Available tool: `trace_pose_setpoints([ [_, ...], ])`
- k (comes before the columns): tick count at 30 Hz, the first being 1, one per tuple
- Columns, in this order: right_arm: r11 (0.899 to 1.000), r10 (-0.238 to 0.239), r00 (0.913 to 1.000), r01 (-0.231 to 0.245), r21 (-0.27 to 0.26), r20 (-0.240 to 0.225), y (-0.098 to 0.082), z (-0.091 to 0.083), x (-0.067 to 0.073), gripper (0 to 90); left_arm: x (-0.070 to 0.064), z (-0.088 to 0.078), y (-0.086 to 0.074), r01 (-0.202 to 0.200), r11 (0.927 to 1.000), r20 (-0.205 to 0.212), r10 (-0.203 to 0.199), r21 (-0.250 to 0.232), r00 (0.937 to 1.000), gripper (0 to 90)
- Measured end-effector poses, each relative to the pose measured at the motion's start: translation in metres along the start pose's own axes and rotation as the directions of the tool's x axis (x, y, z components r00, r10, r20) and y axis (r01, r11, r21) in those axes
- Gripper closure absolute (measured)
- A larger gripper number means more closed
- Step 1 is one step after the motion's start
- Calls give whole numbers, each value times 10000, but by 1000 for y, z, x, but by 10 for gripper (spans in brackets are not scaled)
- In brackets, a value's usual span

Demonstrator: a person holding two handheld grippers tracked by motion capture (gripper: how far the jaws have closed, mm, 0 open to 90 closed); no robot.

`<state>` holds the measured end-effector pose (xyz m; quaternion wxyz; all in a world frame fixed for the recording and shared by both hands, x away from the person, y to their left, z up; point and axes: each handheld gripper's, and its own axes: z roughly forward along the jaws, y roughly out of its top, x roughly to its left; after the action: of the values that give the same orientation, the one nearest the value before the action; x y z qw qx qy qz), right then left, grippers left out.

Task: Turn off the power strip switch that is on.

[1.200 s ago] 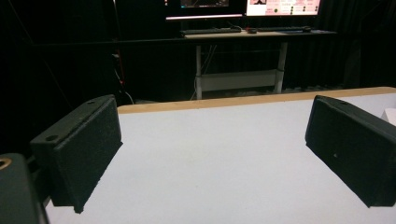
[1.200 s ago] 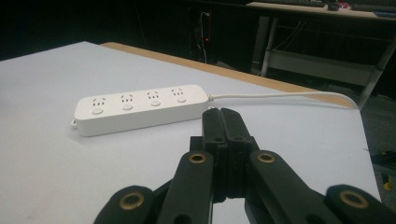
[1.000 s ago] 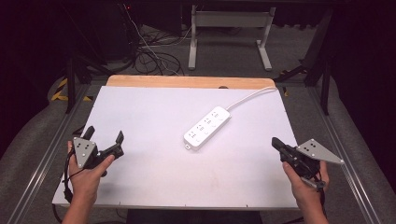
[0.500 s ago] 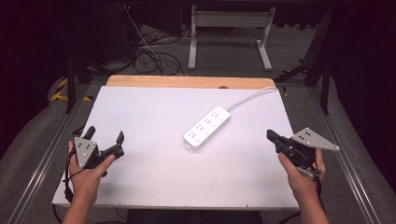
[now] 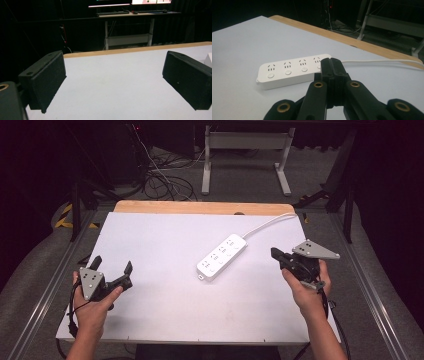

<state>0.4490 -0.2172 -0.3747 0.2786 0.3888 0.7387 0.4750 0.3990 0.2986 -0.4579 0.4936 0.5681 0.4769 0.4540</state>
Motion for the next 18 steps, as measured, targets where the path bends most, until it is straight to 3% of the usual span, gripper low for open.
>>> trace_pose_setpoints([
  [18,9979,-86,9990,114,637,-441,28,54,0,900,1,2,-3,-201,9995,12,201,260,9998,63],
])
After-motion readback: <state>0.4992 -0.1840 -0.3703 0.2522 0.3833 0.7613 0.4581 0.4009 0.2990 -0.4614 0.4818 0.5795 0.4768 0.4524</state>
